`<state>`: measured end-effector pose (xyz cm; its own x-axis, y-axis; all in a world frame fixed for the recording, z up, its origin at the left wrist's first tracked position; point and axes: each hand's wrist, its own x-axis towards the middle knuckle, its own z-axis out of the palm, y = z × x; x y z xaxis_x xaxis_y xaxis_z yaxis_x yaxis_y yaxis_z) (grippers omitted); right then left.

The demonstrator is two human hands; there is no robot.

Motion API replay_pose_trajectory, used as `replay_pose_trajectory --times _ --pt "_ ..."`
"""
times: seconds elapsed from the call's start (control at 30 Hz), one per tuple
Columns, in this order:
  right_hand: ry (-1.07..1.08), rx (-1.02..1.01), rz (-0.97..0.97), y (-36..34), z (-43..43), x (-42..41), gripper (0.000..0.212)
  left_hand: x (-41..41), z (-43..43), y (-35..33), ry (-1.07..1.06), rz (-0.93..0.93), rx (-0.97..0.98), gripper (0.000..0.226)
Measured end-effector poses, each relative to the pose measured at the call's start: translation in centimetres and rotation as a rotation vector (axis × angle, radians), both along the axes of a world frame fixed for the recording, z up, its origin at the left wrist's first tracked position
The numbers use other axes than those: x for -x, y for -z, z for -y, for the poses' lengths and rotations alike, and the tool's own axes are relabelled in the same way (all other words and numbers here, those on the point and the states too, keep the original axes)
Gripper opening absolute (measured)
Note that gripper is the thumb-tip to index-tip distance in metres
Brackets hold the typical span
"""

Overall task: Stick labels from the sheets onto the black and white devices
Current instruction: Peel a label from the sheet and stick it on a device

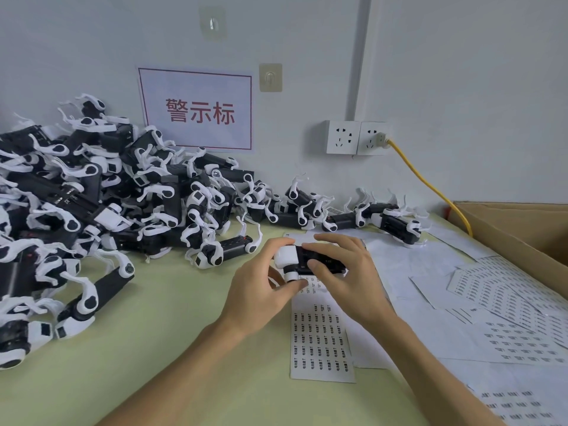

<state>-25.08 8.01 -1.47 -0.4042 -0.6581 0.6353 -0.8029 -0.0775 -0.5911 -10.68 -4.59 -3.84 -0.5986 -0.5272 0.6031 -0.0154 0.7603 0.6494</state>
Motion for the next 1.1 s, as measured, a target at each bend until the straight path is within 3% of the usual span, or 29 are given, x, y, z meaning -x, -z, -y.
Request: replay_pose_trajectory --times 0.27,0.43,0.53,0.63,0.8,0.97,1.03,1.1 --pt "-0.021 0.005 0.117 -0.2 -0.1 1.3 0.030 -0.2 0.2 -0.7 0.051 -0.112 -0.280 0.048" --pt "-0.160 -0.095 0.350 -0.1 -0.1 1.1 0.031 0.0 0.0 -1.2 0.165 -0.185 -0.534 0.034" --pt "-0.198 -0.153 0.468 -0.1 0.1 1.2 0.018 -0.1 -0.1 -1.5 0.132 -0.172 -0.598 0.030" --pt "-0.208 -0.149 0.465 0.0 0.3 1.0 0.012 -0.2 -0.3 -1.6 0.112 -0.175 -0.622 0.033" --pt "-0.163 -0.100 0.513 -0.1 0.2 1.4 0.026 -0.1 0.4 -1.6 0.036 -0.251 -0.726 0.020" --pt "-0.102 -0.100 0.795 -0.8 -0.2 1.9 0.033 -0.3 0.7 -1.7 0.083 -0.094 -0.957 0.016" --pt "-0.152 -0.069 0.867 -1.1 -0.3 1.8 0.032 -0.3 0.4 -1.6 0.207 0.045 -0.943 0.014" --pt "-0.211 -0.063 0.810 -1.1 -0.3 1.5 0.032 -0.2 -0.4 -1.4 0.324 0.153 -0.851 0.024"
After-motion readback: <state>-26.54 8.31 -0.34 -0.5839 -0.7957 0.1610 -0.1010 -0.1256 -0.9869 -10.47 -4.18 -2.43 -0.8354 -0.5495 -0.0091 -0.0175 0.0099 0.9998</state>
